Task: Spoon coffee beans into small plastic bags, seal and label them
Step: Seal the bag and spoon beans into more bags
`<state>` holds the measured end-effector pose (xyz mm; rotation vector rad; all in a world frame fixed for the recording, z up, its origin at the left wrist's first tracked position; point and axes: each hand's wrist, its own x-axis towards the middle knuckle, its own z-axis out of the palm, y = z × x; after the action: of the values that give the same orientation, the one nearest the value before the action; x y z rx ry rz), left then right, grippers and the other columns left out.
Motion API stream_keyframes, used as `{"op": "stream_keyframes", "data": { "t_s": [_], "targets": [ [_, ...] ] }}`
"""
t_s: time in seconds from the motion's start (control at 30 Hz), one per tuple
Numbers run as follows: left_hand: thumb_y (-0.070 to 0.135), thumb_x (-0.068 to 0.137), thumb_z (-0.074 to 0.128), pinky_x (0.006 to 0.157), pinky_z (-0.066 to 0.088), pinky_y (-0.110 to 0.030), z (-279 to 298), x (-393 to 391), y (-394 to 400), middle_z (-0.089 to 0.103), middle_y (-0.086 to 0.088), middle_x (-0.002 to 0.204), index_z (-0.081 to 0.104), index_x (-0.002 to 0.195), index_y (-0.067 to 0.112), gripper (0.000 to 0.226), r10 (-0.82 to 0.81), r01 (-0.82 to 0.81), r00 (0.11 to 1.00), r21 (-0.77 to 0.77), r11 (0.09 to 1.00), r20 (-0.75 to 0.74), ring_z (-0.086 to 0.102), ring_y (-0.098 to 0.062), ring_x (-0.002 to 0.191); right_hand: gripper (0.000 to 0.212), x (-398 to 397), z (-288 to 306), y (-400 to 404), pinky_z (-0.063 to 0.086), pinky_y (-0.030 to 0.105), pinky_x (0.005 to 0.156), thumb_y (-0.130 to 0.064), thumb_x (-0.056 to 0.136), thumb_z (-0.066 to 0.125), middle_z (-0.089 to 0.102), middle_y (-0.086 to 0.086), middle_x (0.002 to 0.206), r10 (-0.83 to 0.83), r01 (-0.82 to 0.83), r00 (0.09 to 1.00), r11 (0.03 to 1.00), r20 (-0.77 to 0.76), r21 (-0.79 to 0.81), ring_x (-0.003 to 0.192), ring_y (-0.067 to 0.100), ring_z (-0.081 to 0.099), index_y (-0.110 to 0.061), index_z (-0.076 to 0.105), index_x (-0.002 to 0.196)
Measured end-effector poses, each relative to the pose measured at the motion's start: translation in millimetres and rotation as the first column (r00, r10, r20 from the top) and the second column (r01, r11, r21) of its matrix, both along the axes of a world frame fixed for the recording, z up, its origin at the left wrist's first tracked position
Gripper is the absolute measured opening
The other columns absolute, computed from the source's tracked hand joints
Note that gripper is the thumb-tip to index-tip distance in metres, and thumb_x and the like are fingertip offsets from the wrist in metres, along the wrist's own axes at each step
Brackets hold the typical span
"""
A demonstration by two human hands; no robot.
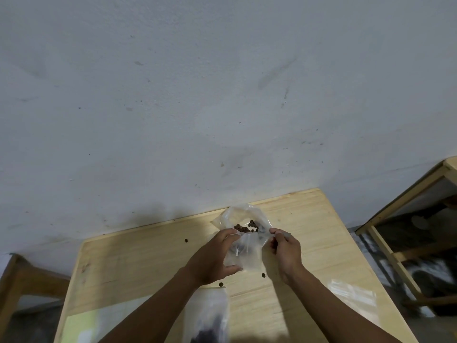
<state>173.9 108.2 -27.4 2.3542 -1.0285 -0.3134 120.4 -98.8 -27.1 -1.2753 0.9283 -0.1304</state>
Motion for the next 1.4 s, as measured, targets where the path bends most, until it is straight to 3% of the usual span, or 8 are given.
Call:
{"op": "stream_keyframes", "data": {
  "t_s": [0.23, 0.53, 0.67, 0.87, 1.0, 1.13, 1.27, 1.4],
  "targets": [
    [0.058, 0.074, 0.073, 0.105, 0.032, -0.014, 10.4, 0.1, 7.5, 0.048, 0.009, 0.144, 0.046, 0.141, 0.021, 0.081, 0.108, -0.106, 0.994, -0.058, 0.993, 0.03, 0.045, -0.005, 0.13, 0.028, 7.7, 20.3, -16.7, 0.04, 0.028, 0.061, -0.005, 0.098, 0.042, 0.057, 0.009, 0.075, -0.022, 0.028, 0.997, 0.997, 0.078, -0.073, 0.066, 0.017, 0.05, -0.009, 0.07, 0.093],
    [0.054, 0.069, 0.077, 0.089, 0.044, -0.021, 24.3, -7.0, 9.7, 0.061, 0.011, 0.122, 0.054, 0.133, 0.019, 0.076, 0.321, -0.316, 0.947, -0.142, 0.938, 0.014, 0.059, -0.007, 0.107, 0.027, 5.6, 59.6, -28.6, 0.037, 0.026, 0.059, -0.007, 0.099, 0.041, 0.051, 0.006, 0.068, -0.07, 0.091, 0.976, 0.991, 0.204, -0.095, 0.061, 0.016, 0.045, -0.009, 0.066, 0.087],
    [0.062, 0.066, 0.073, 0.091, 0.05, -0.034, 31.3, -11.9, 10.2, 0.061, 0.018, 0.115, 0.055, 0.128, 0.024, 0.075, 0.411, -0.415, 0.91, -0.162, 0.896, -0.054, 0.057, -0.001, 0.106, 0.028, -1.5, 78.2, -28.9, 0.038, 0.028, 0.062, -0.008, 0.098, 0.042, 0.05, 0.005, 0.068, -0.053, 0.087, 0.967, 0.988, 0.248, -0.128, 0.061, 0.017, 0.045, -0.012, 0.066, 0.083],
    [0.066, 0.067, 0.072, 0.099, 0.046, -0.035, 48.3, -26.3, 5.5, 0.057, 0.02, 0.124, 0.048, 0.131, 0.028, 0.078, 0.418, -0.424, 0.906, -0.132, 0.896, -0.069, 0.054, -0.003, 0.115, 0.026, -20.6, 93.7, -8.0, 0.041, 0.03, 0.066, -0.013, 0.097, 0.045, 0.054, 0.003, 0.069, 0.175, -0.096, 0.952, 0.95, 0.251, -0.297, 0.066, 0.017, 0.049, -0.013, 0.068, 0.085],
    [0.063, 0.07, 0.075, 0.095, 0.036, -0.025, 59.7, -39.3, -0.6, 0.054, 0.018, 0.129, 0.045, 0.132, 0.03, 0.076, 0.427, -0.429, 0.903, -0.105, 0.897, -0.035, 0.052, -0.005, 0.118, 0.027, -35.2, 102.4, 14.0, 0.041, 0.022, 0.066, -0.02, 0.102, 0.044, 0.058, -0.007, 0.07, 0.349, -0.223, 0.912, 0.862, 0.214, -0.455, 0.064, 0.003, 0.052, -0.016, 0.068, 0.091],
    [0.064, 0.068, 0.076, 0.098, 0.043, -0.033, 62.2, -50.5, 7.7, 0.056, 0.015, 0.127, 0.045, 0.131, 0.029, 0.079, 0.46, -0.461, 0.887, -0.099, 0.882, -0.032, 0.055, -0.009, 0.117, 0.025, -47.3, 119.0, 25.5, 0.042, 0.009, 0.061, -0.015, 0.103, 0.045, 0.065, -0.008, 0.08, 0.47, -0.276, 0.849, 0.784, 0.242, -0.556, 0.068, -0.006, 0.058, -0.01, 0.068, 0.096],
    [0.062, 0.067, 0.078, 0.099, 0.045, -0.038, 66.0, -59.0, 15.4, 0.058, 0.012, 0.127, 0.045, 0.131, 0.027, 0.079, 0.513, -0.518, 0.856, -0.113, 0.848, -0.067, 0.056, -0.011, 0.117, 0.022, -56.0, 127.9, 30.8, 0.042, 0.007, 0.066, -0.013, 0.102, 0.047, 0.07, -0.007, 0.094, 0.517, -0.217, 0.8, 0.72, 0.303, -0.659, 0.078, -0.003, 0.061, -0.014, 0.069, 0.098],
    [0.061, 0.068, 0.077, 0.1, 0.045, -0.041, 67.0, -66.4, 24.8, 0.058, 0.011, 0.127, 0.044, 0.131, 0.027, 0.078, 0.558, -0.569, 0.822, -0.113, 0.815, -0.111, 0.058, -0.015, 0.116, 0.024, -61.3, 132.0, 24.8, 0.044, 0.009, 0.069, -0.019, 0.103, 0.047, 0.067, -0.01, 0.087, 0.423, -0.146, 0.828, 0.797, 0.368, -0.587, 0.075, 0.001, 0.059, -0.016, 0.07, 0.099]
  ]
}}
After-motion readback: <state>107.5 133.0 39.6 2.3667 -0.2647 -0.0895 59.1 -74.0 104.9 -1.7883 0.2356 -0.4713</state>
